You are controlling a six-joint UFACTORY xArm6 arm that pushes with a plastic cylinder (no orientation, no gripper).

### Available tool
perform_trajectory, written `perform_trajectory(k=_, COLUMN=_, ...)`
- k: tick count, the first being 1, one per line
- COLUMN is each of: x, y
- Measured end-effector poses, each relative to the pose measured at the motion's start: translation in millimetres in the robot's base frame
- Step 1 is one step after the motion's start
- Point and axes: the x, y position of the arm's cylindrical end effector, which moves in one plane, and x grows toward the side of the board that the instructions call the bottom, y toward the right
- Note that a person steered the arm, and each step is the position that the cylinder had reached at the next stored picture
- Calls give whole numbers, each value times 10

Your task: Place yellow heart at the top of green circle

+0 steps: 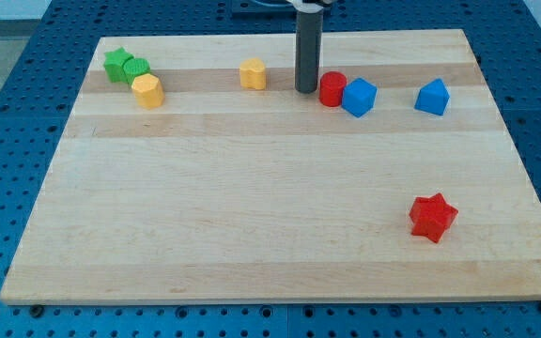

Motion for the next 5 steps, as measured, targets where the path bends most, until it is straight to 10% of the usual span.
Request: perform_trajectory(k=5, x=-274, y=-891)
